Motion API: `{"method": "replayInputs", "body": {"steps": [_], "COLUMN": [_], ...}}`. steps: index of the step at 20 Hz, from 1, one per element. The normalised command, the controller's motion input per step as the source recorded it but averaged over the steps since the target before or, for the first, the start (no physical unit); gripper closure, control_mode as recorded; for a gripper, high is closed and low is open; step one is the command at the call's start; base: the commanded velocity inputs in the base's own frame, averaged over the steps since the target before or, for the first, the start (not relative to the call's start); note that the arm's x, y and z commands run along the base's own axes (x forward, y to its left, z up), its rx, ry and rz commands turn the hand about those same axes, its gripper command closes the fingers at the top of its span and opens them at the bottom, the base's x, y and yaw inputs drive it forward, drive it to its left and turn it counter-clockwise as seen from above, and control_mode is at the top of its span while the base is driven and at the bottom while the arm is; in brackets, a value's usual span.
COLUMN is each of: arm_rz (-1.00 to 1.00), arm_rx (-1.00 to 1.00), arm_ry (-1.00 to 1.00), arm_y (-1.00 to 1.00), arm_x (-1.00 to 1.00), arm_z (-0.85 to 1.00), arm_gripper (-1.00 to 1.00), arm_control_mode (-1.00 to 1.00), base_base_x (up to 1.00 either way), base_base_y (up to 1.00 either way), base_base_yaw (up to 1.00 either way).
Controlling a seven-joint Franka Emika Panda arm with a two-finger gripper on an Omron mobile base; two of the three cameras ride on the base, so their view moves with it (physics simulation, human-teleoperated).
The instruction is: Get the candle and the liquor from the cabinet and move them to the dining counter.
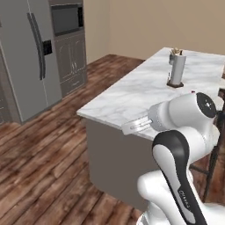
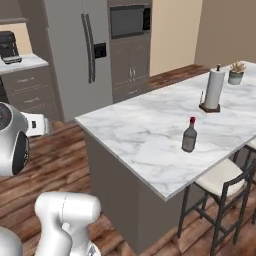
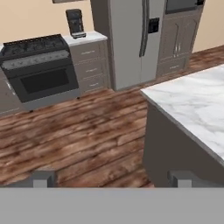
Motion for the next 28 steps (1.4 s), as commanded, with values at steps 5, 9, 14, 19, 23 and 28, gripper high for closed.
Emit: {"method": "replayInputs", "body": {"steps": [5, 9, 14, 19, 23, 28], "arm_rz": [0.00, 0.00, 0.00, 0.00, 0.00, 0.00], "arm_rx": [0.00, 0.00, 0.00, 0.00, 0.00, 0.00], "arm_ry": [0.00, 0.00, 0.00, 0.00, 0.00, 0.00], "arm_y": [0.00, 0.00, 0.00, 0.00, 0.00, 0.00], "arm_x": [0.00, 0.00, 0.00, 0.00, 0.00, 0.00], "arm_z": [0.00, 0.00, 0.00, 0.00, 0.00, 0.00], "arm_gripper": [-1.00, -1.00, -1.00, -1.00, -1.00, -1.00], "arm_control_mode": [1.00, 1.00, 1.00, 1.00, 1.00, 1.00], "base_base_x": [0.03, 0.18, 0.40, 0.53, 0.59, 0.64], "base_base_y": [1.00, 1.00, 1.00, 1.00, 1.00, 0.99], "base_base_yaw": [0.00, 0.00, 0.00, 0.00, 0.00, 0.00]}}
